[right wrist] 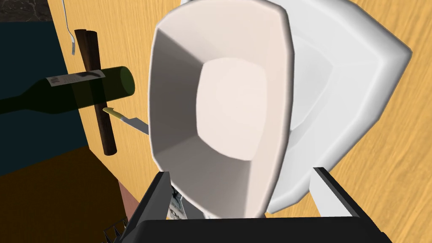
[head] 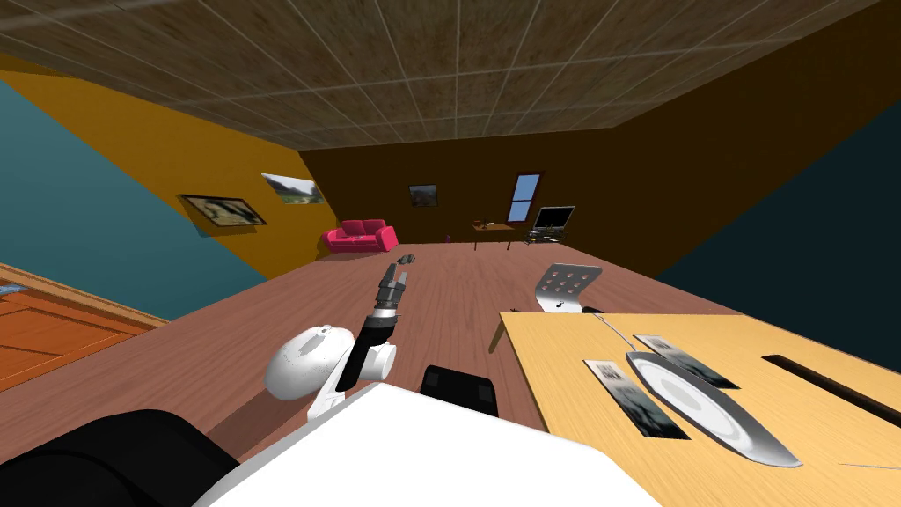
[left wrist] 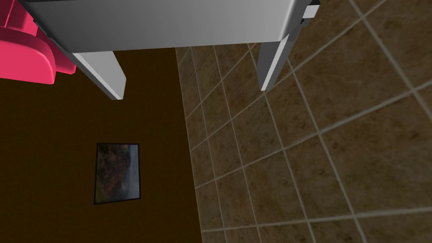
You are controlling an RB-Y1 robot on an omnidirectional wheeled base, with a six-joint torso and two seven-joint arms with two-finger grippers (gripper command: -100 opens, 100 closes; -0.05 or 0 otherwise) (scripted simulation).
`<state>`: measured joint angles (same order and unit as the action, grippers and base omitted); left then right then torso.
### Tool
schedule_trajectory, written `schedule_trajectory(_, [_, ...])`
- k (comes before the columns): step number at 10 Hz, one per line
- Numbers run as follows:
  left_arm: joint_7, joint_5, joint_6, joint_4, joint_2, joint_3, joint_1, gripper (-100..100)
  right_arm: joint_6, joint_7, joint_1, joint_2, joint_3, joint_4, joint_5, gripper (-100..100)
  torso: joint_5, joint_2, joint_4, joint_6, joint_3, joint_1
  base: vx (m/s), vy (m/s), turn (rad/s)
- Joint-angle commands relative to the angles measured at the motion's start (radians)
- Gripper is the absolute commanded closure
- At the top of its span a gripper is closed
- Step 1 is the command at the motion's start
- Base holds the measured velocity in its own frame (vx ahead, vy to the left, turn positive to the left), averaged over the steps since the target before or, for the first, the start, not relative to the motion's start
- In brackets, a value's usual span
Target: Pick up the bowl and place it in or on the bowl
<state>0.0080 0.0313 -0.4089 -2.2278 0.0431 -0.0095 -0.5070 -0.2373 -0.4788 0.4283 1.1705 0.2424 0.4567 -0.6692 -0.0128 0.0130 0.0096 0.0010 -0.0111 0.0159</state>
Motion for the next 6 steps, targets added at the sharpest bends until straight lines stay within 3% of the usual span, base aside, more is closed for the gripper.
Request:
schedule_trajectory(1, [0.000,0.000,0.000,0.000,0.000,0.000,0.000,0,0.004,0.041,0.010,0.007,0.007,0.010,0.002,-100,0.000,0.000,0.000,0.000,0.000,0.000,-0.038,-0.007,-0.009])
schedule_trajectory(2, [0.000,0.000,0.000,0.000,0.000,0.000,0.000,0,0.013,0.079,0.033,0.022,0.041,0.020,0.003,-100,0.000,-0.002,0.000,0.000,0.001,0.000,-0.067,0.011,0.220])
schedule_trajectory(3, [0.000,0.000,0.000,0.000,0.000,0.000,0.000,0,0.013,0.110,0.033,0.022,0.041,0.020,0.003,-100,0.000,-0.001,0.000,-0.001,0.001,0.001,-0.082,-0.003,0.161])
schedule_trajectory(4, [0.000,0.000,0.000,0.000,0.000,0.000,0.000,0,0.022,0.154,0.056,0.036,0.074,0.031,0.005,-100,0.000,-0.001,0.000,0.000,0.001,0.000,-0.097,0.006,0.253])
schedule_trajectory(6, [0.000,0.000,0.000,0.000,0.000,0.000,0.000,0,0.022,0.179,0.056,0.036,0.074,0.031,0.005,-100,0.000,0.000,0.000,0.000,0.000,0.000,-0.061,-0.001,0.066])
